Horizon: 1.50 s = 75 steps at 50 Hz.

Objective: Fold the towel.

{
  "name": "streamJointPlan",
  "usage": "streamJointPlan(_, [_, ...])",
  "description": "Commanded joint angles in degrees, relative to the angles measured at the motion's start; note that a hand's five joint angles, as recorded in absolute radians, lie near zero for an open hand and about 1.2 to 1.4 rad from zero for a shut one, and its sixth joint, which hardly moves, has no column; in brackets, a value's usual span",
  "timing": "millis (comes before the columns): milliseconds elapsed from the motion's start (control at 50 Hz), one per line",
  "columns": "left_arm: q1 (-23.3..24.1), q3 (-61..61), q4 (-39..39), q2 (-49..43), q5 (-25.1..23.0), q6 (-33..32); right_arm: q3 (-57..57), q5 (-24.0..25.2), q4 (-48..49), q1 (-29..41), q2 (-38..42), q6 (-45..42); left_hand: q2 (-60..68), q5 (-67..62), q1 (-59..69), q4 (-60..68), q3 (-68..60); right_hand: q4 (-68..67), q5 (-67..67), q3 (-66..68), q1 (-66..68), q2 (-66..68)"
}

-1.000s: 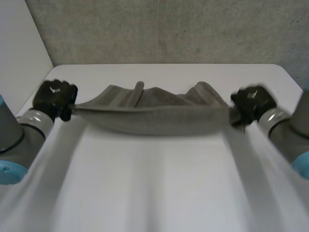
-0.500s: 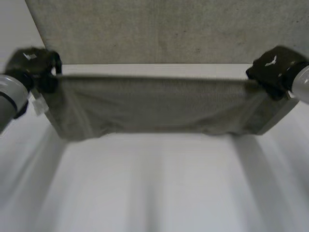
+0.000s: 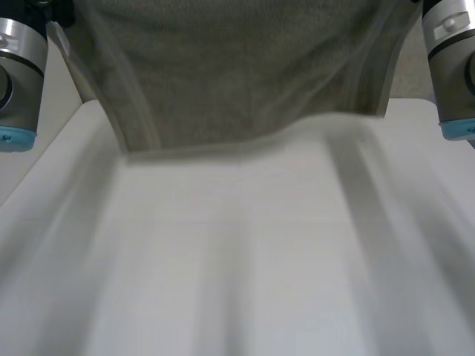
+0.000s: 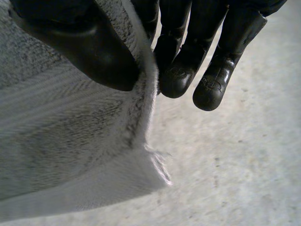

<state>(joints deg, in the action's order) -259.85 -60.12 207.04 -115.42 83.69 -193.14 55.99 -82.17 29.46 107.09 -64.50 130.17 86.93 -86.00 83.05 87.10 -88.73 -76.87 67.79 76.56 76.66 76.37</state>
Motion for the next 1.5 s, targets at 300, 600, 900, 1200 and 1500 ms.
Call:
streamJointPlan(300, [-2.0, -25.3, -8.6, -2.3, -4.5, -4.0, 17.2, 0.3, -28.2, -0.4, 6.0, -1.1, -6.9, 16.0, -3.1, -7.1, 8.7, -3.1, 2.2, 3.4, 3.3, 3.6])
streamJointPlan(600, [-7.2, -43.8, -9.2, 20.1, -7.0, -8.7, 37.0, 1.7, -33.1, -2.0, -20.4, -0.1, -6.9, 16.0, -3.1, -7.1, 8.7, -3.1, 2.2, 3.4, 3.3, 3.6])
streamJointPlan(900, [-10.7, -52.3, -9.6, 28.8, -13.3, -8.6, 38.4, 13.0, -46.5, -10.2, -27.3, -0.7, -6.9, 16.0, -3.1, -7.1, 8.7, -3.1, 2.2, 3.4, 3.3, 3.6])
streamJointPlan(1200, [-2.6, -31.9, -9.8, -0.6, -9.9, -9.1, 23.1, 6.8, -46.4, -6.2, 2.0, -3.9, -6.9, 16.0, -3.1, -7.1, 8.7, -3.1, 2.2, 3.4, 3.3, 3.6])
streamJointPlan(1500, [1.2, -11.0, -9.6, -17.8, -2.7, -9.5, 11.0, 1.7, -30.4, -2.1, 14.8, -4.2, -6.9, 16.0, -3.1, -7.1, 8.7, -3.1, 2.2, 3.4, 3.3, 3.6])
